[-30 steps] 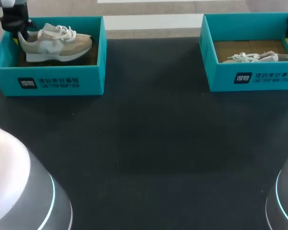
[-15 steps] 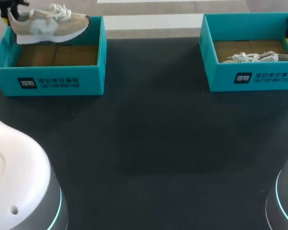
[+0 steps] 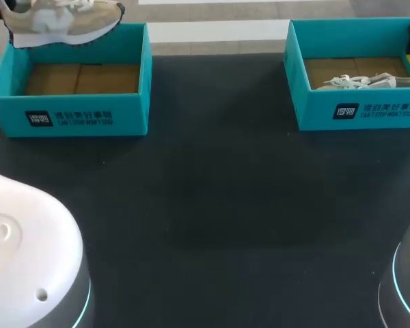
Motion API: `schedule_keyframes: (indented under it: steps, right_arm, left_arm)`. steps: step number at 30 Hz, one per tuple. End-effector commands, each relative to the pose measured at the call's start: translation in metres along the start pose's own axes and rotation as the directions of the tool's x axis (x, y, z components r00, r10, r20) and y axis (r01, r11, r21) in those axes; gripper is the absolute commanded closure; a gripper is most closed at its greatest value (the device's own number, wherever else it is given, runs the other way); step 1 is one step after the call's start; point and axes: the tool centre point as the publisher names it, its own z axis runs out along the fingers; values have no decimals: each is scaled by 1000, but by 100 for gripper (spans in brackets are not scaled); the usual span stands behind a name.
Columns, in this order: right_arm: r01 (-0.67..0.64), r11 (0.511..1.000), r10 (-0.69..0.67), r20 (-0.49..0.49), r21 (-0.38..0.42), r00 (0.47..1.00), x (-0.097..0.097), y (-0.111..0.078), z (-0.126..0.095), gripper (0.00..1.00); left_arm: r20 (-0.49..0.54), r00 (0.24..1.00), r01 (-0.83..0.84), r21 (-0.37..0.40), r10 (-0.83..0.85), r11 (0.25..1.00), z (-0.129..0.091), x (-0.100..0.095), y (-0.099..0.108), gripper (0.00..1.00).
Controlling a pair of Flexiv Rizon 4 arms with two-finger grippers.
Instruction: Take the shoe out of the shoebox, open the shoe tongue, remove and reinsert the insole, then place the shoe into the shoebox
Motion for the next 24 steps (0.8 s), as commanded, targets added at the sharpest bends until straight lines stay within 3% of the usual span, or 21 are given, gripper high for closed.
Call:
schedule_keyframes:
  steps: [1, 5, 10, 18, 24]
  right_arm:
    - [-1, 1000, 1, -1, -3, 1000, 0, -1, 0, 0]
    - [-1, 1000, 1, -1, -3, 1000, 0, -1, 0, 0]
    - [-1, 1000, 1, -1, -3, 1000, 0, -1, 0, 0]
    - [-1, 1000, 1, -1, -3, 1000, 0, -1, 0, 0]
    - [-1, 1000, 1, -1, -3, 1000, 0, -1, 0, 0]
  left_arm:
    - [0, 1000, -1, -13, 1, 1000, -1, 0, -4, 100]
    - [0, 1000, -1, -13, 1, 1000, -1, 0, -4, 100]
    - [-69, 997, 18, -24, -20, 1000, -11, -16, -19, 100]
    - [-85, 994, 64, -65, -70, 996, -40, -34, -59, 100]
    - [-71, 992, 103, -48, -106, 994, -55, -45, -86, 100]
